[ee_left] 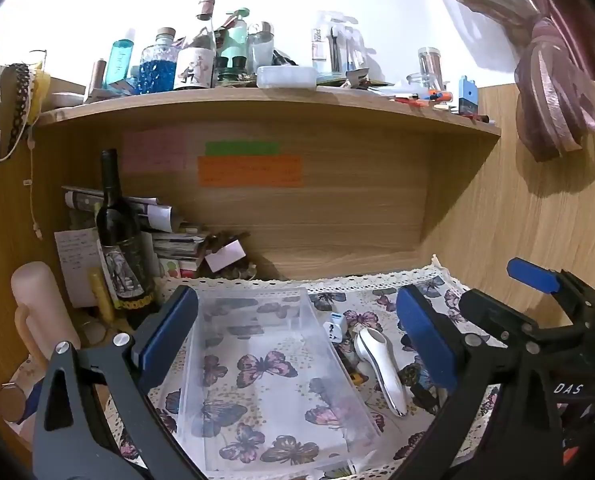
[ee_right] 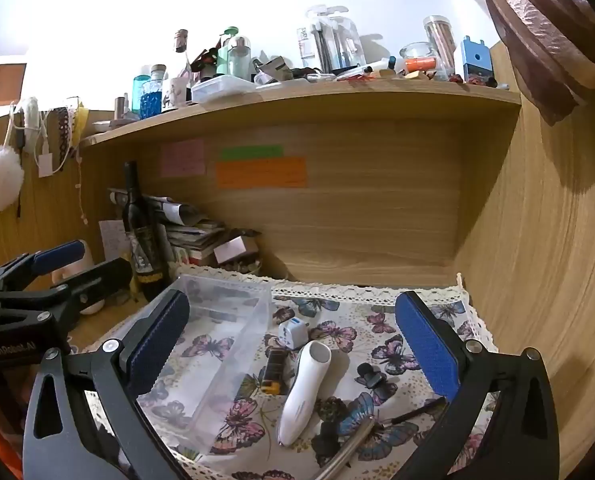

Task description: Organize rigid objects

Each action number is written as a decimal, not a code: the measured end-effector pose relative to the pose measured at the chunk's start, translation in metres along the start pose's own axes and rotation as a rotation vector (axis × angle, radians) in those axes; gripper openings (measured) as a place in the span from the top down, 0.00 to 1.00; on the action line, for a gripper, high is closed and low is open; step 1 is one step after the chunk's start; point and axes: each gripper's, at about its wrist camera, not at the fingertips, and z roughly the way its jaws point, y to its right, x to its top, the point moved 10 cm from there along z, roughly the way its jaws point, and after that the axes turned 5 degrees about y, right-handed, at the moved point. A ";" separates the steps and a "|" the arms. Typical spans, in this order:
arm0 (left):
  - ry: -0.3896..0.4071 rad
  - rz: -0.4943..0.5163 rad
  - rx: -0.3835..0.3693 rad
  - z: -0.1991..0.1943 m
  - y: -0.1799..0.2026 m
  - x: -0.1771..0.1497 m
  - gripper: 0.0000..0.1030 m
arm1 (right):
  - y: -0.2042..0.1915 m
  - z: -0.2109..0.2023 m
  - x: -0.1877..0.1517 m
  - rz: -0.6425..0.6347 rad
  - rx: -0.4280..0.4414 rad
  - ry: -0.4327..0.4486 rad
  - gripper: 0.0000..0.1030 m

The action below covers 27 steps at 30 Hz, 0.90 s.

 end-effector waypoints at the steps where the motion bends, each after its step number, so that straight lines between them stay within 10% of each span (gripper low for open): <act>1: -0.003 0.008 0.004 0.000 0.000 0.000 0.02 | 0.000 0.000 0.000 -0.005 -0.002 -0.001 0.00; 27: 0.006 0.006 -0.003 -0.002 0.004 0.003 0.02 | 0.000 -0.003 0.003 -0.019 -0.005 0.019 0.00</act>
